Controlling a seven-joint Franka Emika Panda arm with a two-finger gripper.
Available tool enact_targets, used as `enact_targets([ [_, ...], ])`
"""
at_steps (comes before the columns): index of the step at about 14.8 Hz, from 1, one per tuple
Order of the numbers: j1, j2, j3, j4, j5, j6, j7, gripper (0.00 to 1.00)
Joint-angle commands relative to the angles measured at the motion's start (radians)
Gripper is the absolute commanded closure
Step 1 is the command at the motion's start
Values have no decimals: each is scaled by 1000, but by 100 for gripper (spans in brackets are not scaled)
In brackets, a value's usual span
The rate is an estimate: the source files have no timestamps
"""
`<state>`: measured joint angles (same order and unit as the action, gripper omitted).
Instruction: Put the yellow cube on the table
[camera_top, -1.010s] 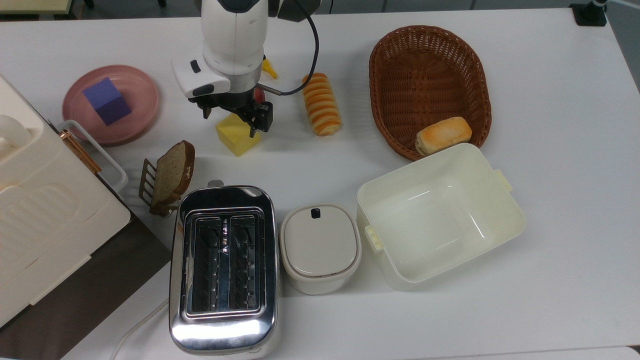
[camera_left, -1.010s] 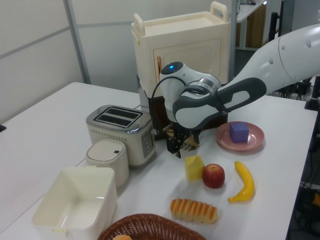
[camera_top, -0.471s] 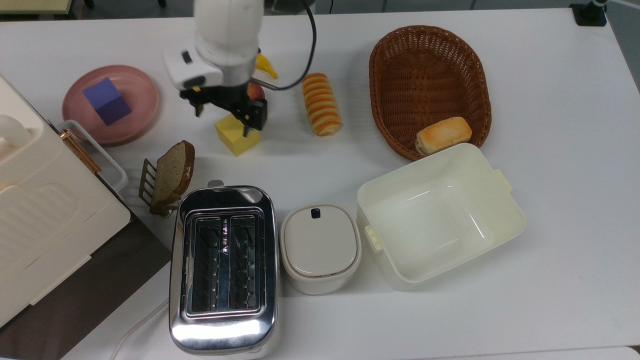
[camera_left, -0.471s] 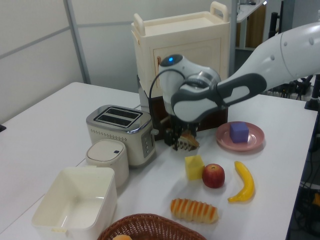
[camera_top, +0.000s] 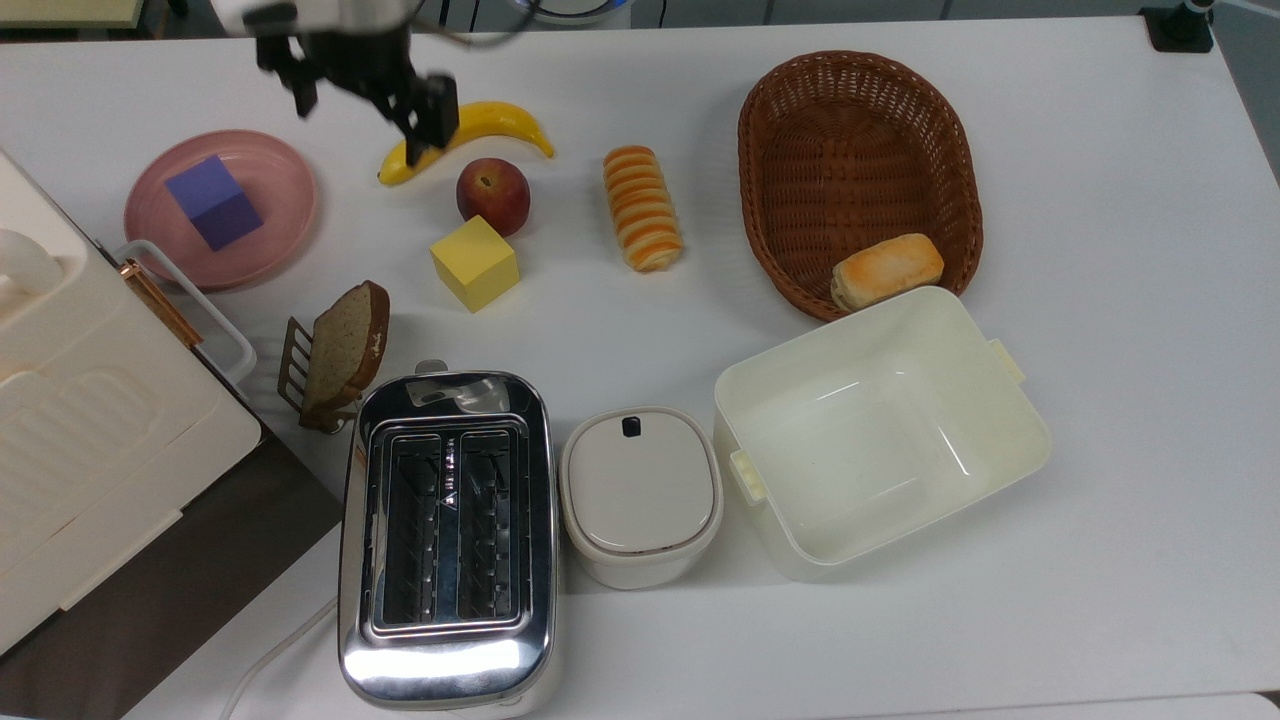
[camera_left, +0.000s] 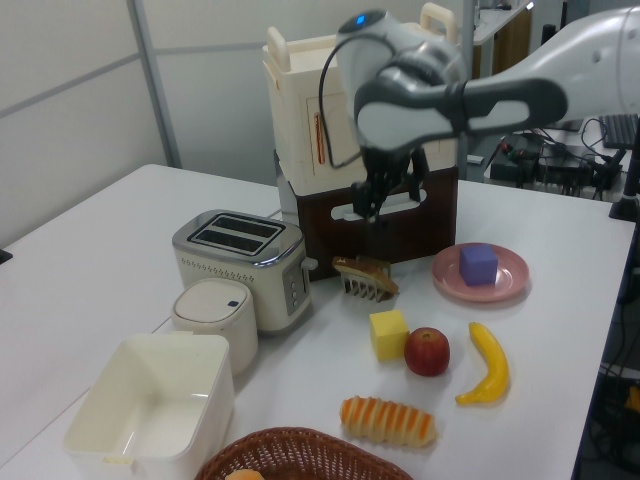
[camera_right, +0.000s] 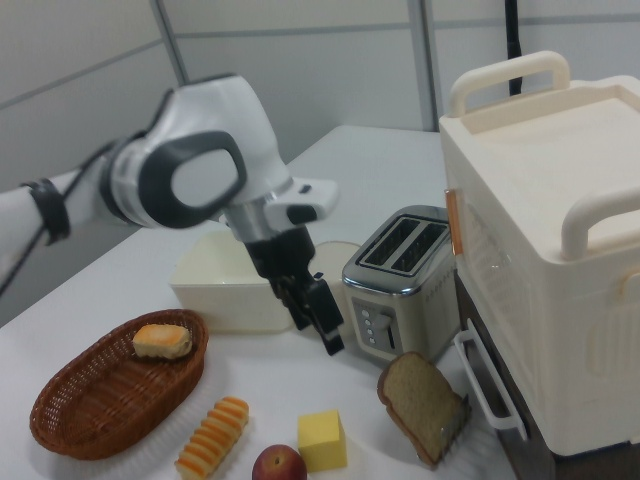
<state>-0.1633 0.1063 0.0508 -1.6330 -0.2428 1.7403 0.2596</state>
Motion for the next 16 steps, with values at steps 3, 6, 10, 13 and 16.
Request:
enact_targets([
  [3, 232, -97, -241, -7, 106, -64, -118, 0],
  [6, 231, -123, -261, -7, 203, -67, -199, 0],
  [10, 235, -120, -256, -8, 217, -65, -203, 0],
  [13, 231, -119, -258, -5, 215, -61, -209, 0],
  [16, 226, -119, -261, -4, 215, -56, -223, 0],
])
